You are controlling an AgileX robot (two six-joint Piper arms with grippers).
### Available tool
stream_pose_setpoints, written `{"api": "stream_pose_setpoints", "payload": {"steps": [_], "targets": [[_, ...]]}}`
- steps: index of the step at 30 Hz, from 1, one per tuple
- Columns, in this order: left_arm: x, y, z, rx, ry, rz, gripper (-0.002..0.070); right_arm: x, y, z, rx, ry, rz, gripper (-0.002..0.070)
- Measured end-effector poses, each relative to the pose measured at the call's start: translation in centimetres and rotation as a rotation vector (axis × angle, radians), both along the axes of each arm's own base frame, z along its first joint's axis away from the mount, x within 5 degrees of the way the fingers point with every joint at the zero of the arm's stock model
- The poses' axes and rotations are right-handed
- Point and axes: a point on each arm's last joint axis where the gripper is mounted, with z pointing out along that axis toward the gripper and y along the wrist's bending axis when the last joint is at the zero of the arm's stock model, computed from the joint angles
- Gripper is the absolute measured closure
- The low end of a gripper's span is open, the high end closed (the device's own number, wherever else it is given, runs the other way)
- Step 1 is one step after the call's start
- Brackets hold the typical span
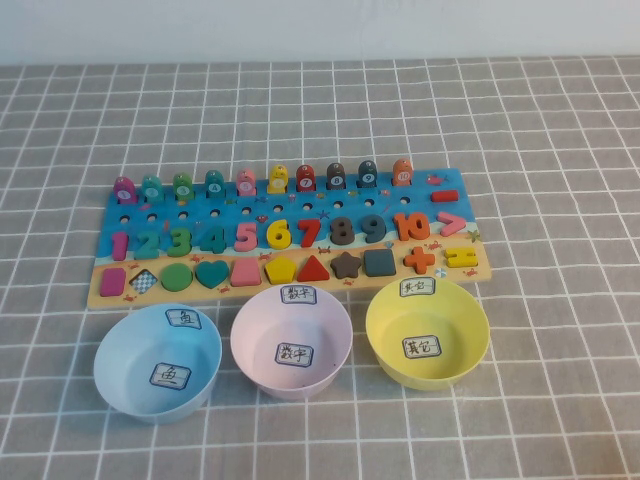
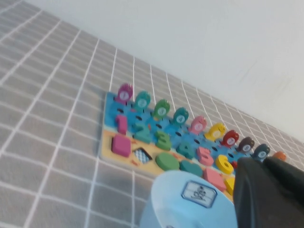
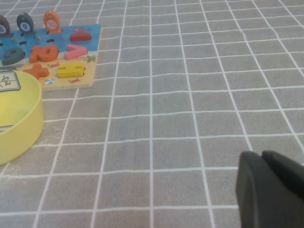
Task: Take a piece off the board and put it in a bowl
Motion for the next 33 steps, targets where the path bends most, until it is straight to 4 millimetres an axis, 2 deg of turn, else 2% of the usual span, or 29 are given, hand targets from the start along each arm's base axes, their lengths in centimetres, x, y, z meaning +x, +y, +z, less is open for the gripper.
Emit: {"api": "stream_pose_setpoints", "payload": {"steps": [3,6,10,15,20,24,33], "targets": [[0.0,-0.1,0.5,-0.051,0.062,-0.009,0.068,0.0,0.0,0.0,0.0,0.0,0.0,0.0694],[0.3,-0.3,2.0,-0.062,0.146,-0.022,0.068,0.0,0.0,0.0,0.0,0.0,0.0,0.0694],[1.2,-0.6,5.1,-0.013,0.221,-0.042,0.068,0.0,0.0,0.0,0.0,0.0,0.0,0.0694],[3.5,-1.1,8.6,0.134,0.339,-0.094,0.068,0.0,0.0,0.0,0.0,0.0,0.0,0.0694],[6.8,-1.7,11.3,0.264,0.492,-0.162,0.068,0.0,0.0,0.0,0.0,0.0,0.0,0.0694],[9.7,-2.2,12.5,0.354,0.614,-0.218,0.068,0.0,0.0,0.0,0.0,0.0,0.0,0.0694],[17.6,-3.1,11.9,0.505,0.833,-0.332,0.068,0.0,0.0,0.0,0.0,0.0,0.0,0.0694]]}}
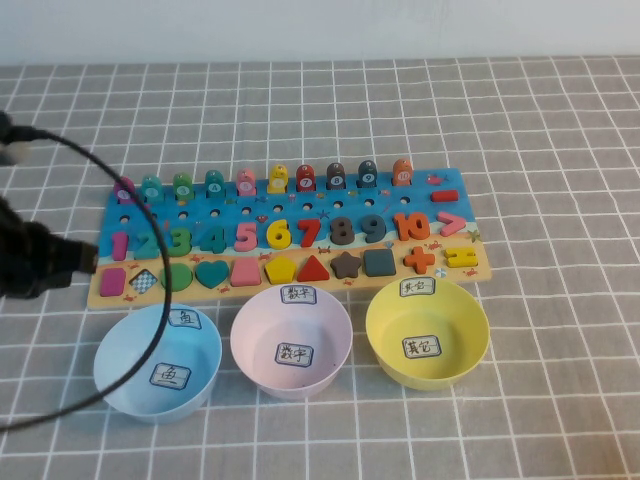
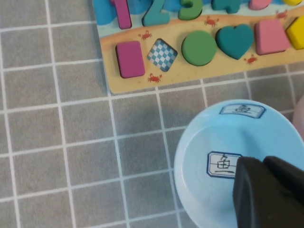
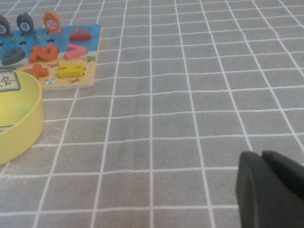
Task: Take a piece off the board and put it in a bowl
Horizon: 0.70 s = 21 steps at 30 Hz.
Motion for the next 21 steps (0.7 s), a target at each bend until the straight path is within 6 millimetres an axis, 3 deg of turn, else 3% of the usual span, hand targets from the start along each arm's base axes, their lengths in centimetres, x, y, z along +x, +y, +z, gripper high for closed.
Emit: {"api": "stream_pose_setpoints", "payload": {"steps": [10,16,21], "targets": [[7.6,-1.0,-2.2,0.041,0.177,-0.041,0.068,0.0,0.0,0.0,0.0,0.0,0.0,0.0694],[10.4,-1.4,-3.7,0.048,0.253,-0.049,0.068,0.0,0.0,0.0,0.0,0.0,0.0,0.0694],[11.0,-1.5,-4.9,0.064,0.341,-0.057,0.068,0.0,0.0,0.0,0.0,0.0,0.0,0.0694]]}}
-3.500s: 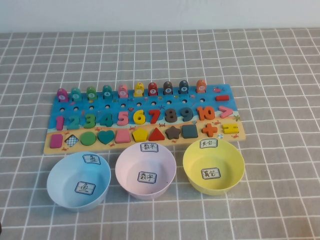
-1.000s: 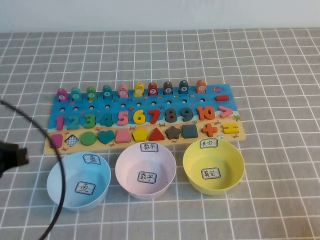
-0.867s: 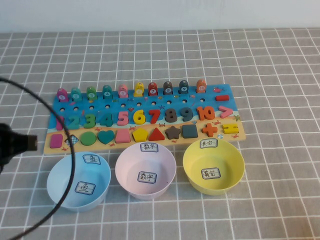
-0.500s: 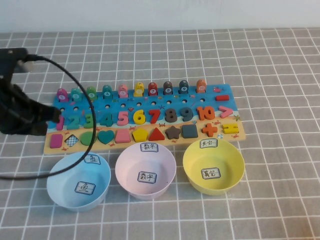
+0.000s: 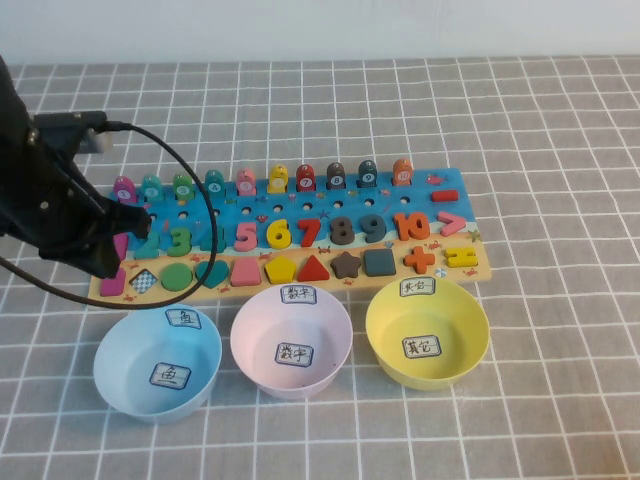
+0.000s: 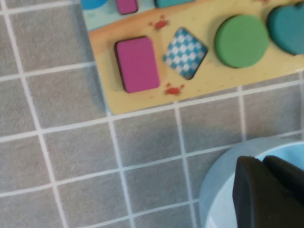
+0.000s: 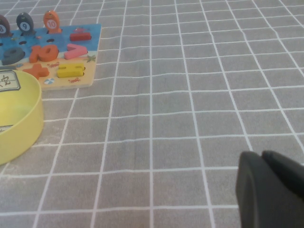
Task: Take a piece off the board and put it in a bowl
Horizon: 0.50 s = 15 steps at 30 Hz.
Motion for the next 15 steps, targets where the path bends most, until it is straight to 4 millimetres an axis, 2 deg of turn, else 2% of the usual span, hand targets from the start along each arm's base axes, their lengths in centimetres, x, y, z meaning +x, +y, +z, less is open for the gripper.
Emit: {"api": "stream_pose_setpoints", "payload": {"steps": [7,11,13,15], "targets": [[0.2,0.3,-0.3,0.033,0.002,0.003,0.068,0.0,0.0,0.0,0.0,0.0,0.0,0.0694],[0.8,0.4,-0.1,0.048,-0.07,0.001,0.0678,0.0,0.0,0.0,0.0,0.0,0.0,0.0694],[1.1,0.4,-0.4,0.055,-0.087,-0.024,0.0656,0.0,0.0,0.0,0.0,0.0,0.0,0.0694],[1.4,0.3,-0.9,0.063,-0.08,-0.051,0.0603,0.0,0.0,0.0,0.0,0.0,0.0,0.0694]]}}
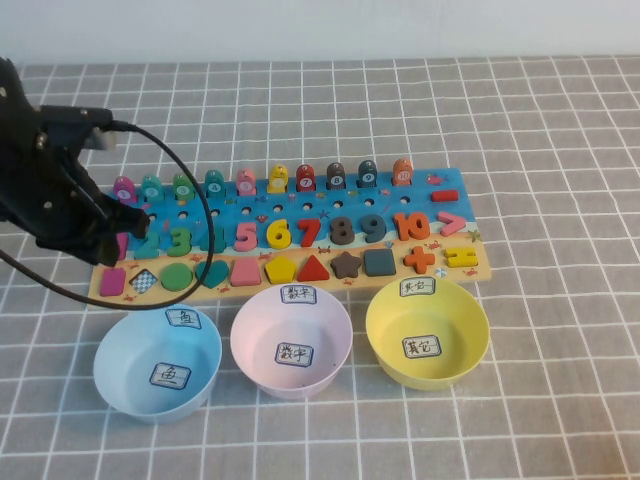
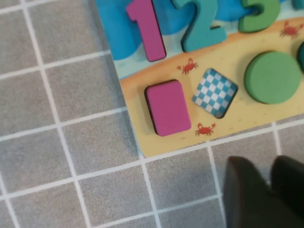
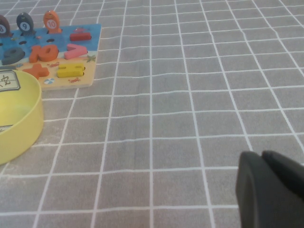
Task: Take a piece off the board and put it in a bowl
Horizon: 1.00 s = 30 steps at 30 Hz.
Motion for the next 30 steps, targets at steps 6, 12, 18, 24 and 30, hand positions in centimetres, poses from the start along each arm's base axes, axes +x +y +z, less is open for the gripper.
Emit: {"api": "stream_pose_setpoints", "payload": {"steps": [6,12,18,24,30], "targets": [[0.8,0.0,-2.2,0.023,0.059,0.032,0.04,0.0,0.0,0.0,0.0,0.0,0.0,0.0694],[1.4,0.3,-3.4,0.048,0.068,0.103,0.0372,0.0,0.0,0.0,0.0,0.0,0.0,0.0694],[2.2,0.3,-4.6,0.053,0.066,0.108,0.037,0.0,0.0,0.0,0.0,0.0,0.0,0.0694],[3.2,0.1,-5.1,0.053,0.066,0.108,0.0369,0.0,0.0,0.0,0.0,0.0,0.0,0.0694],[3.5,0.2,-5.2,0.062,0.059,0.108,0.0369,0.0,0.0,0.0,0.0,0.0,0.0,0.0694]]}}
